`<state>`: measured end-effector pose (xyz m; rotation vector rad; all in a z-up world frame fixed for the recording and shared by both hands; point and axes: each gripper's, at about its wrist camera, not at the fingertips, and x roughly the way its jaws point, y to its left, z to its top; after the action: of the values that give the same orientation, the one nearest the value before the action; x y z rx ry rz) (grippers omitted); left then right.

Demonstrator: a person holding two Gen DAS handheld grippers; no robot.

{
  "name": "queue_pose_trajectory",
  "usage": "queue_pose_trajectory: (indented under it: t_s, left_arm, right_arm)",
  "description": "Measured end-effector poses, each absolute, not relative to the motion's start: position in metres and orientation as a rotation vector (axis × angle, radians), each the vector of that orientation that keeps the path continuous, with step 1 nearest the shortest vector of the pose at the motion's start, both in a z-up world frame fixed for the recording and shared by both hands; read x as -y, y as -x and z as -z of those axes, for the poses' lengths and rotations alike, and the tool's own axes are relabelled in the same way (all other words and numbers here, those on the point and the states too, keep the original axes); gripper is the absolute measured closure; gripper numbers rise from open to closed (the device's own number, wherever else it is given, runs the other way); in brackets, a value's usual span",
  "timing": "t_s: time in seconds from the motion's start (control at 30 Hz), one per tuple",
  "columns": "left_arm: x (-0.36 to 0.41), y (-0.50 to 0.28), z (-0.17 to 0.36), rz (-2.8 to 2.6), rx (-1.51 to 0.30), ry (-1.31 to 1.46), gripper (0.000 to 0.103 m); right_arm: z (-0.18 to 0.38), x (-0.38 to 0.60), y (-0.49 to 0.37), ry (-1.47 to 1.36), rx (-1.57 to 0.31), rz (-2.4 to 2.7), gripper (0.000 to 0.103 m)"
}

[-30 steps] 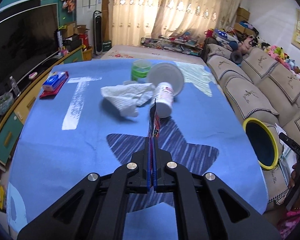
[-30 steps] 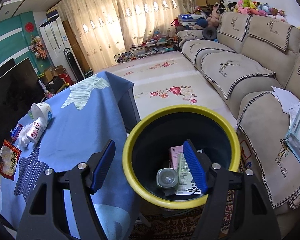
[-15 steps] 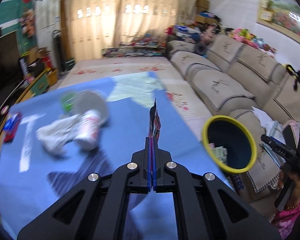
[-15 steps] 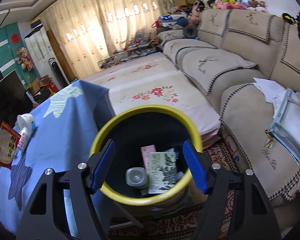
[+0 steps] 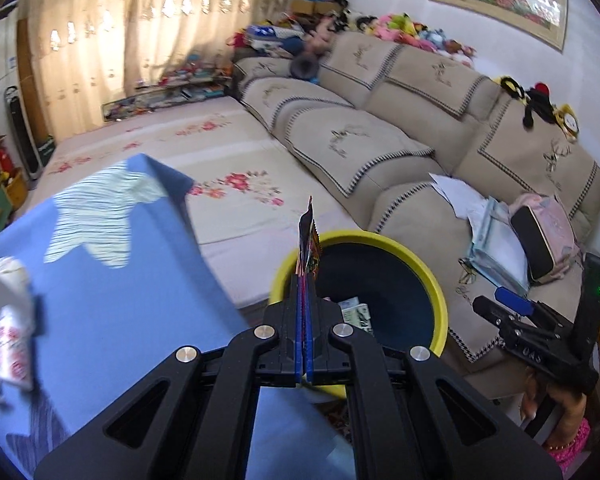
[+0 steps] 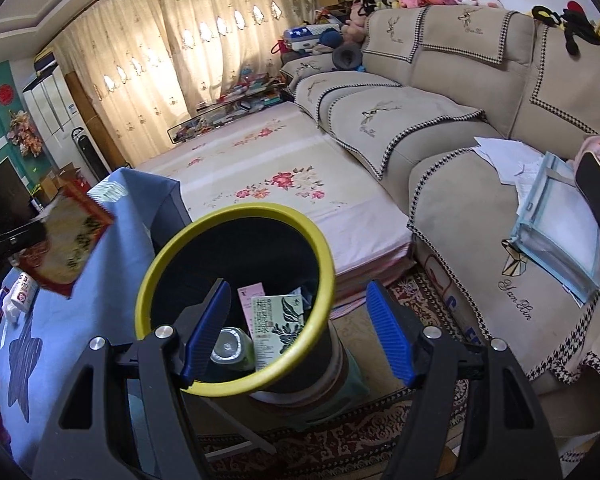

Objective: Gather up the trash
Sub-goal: 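Carry the snack wrapper with the left gripper over the bin and release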

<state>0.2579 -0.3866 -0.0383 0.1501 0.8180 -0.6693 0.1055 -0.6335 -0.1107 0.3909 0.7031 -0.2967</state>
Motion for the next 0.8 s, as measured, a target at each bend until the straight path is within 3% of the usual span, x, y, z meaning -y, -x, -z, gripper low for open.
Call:
queue_pose_trajectory:
  t_s: [0.2, 0.3, 0.37, 0.53, 0.67, 0.8]
  left_arm:
    - [0.434, -0.279, 0.067, 0.702, -0.873, -0.171, 0.096]
    - [0.451, -0.283, 0.075, 0.707, -0.875, -0.181, 0.075]
    - [0.451, -0.283, 0.076, 0.700, -0.874, -0.183, 0.055]
    - [0.428, -0.276, 0.063, 0.687, -0.852, -0.133, 0.050]
    - [0.386, -0.261, 0.042, 0.629, -0.804, -0.070, 0.038]
    - [0.333, -0.248, 0.026, 0.563, -0.767, -0.006, 0.036]
  right_arm:
    - [0.113, 0.642, -0.100, -0.406, -0.704, 0.312, 0.036]
    - [0.114, 0.644, -0.098, -0.411, -0.705, 0.315, 0.035]
    - [0.114, 0.643, -0.098, -0.412, -0.706, 0.314, 0.035]
    - [0.113, 0.640, -0.099, -0.410, -0.706, 0.301, 0.035]
    - [0.112, 0.633, -0.101, -0.401, -0.707, 0.286, 0.034]
    - [0.109, 0.618, -0.108, -0.382, -0.714, 0.256, 0.033]
